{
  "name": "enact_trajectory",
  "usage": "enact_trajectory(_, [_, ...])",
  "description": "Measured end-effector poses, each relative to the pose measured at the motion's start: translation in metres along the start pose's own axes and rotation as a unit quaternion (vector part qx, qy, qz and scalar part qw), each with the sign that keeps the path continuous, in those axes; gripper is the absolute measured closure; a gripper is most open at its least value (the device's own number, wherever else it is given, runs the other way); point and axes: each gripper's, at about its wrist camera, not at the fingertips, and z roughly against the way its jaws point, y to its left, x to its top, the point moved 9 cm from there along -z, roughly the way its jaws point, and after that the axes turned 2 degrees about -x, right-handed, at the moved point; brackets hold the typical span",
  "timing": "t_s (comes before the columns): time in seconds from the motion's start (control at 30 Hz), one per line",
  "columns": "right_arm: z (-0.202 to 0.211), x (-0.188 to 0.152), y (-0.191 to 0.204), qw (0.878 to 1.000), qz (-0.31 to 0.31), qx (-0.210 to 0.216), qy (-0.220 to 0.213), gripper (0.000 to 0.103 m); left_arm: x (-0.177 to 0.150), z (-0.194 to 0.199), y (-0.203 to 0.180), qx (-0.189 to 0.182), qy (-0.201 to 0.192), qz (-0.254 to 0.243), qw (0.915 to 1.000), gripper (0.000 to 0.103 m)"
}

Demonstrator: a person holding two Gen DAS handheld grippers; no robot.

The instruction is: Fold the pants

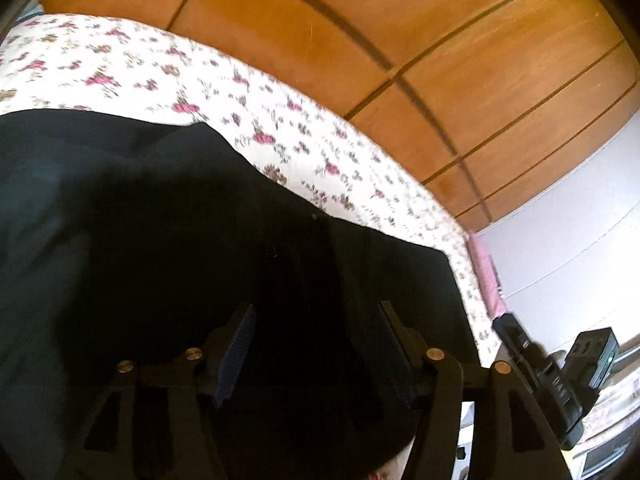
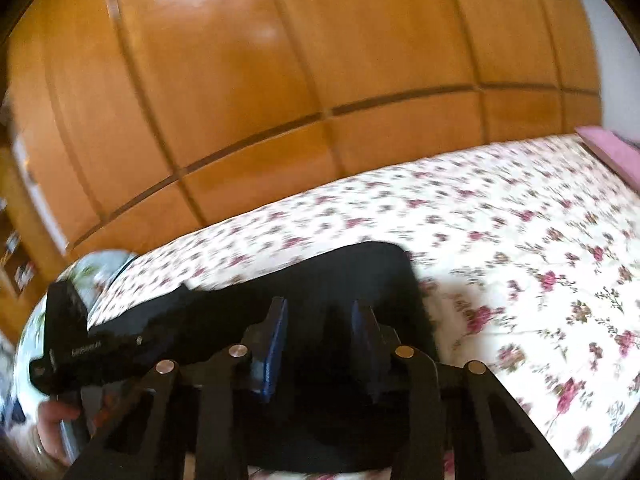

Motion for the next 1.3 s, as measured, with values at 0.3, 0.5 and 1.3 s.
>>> enact_trajectory(0.3, [-0.064,-0.014,-0.030,0.997,0.007,-0.025,0.067,0.091,-0.006,-0.002,-0.018,0.021,-0.024,-0.069,0.9971,0.085])
enact_trajectory(0.5, [-0.068,-0.026,-0.040,0.998,-0.018,-0.018,0.062,0.102,-0.020,-0.003,0.004,0.046,-0.016,-0.072,0.9962,0.084])
enact_trajectory(1.3, [-0.112,0.006,-0.053,0.992,-0.031,-0.054,0.108,0.103,-0.037,0.020,0.007,0.004,-0.062,-0.100,0.9930,0.063])
